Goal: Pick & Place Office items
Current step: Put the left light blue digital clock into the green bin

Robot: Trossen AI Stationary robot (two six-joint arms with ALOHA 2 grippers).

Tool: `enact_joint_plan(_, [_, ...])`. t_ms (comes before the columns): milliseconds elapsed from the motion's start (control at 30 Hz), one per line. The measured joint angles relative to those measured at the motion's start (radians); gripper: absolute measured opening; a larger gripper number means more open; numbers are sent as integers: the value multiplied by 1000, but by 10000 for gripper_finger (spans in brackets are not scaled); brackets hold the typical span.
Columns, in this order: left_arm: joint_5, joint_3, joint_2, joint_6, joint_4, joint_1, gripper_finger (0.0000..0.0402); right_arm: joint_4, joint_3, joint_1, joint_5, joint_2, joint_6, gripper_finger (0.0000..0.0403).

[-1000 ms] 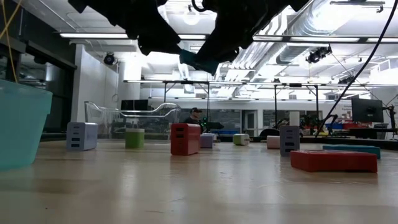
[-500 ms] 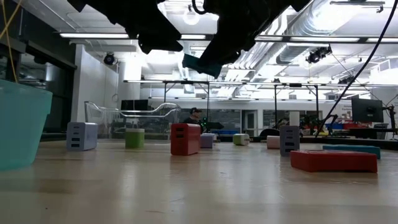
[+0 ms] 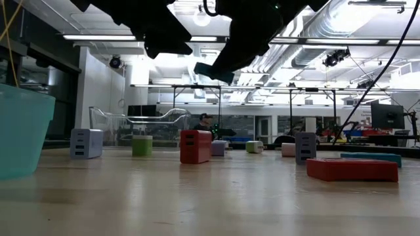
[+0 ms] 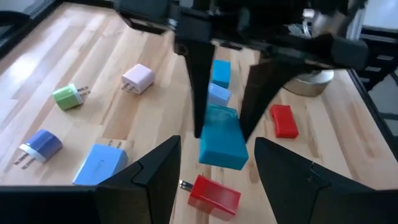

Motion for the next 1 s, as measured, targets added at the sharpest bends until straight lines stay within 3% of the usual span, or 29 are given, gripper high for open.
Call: enact_joint_plan(1000, [-22,0,0,3,1,-16,200,138,0,0,0,0,-33,147])
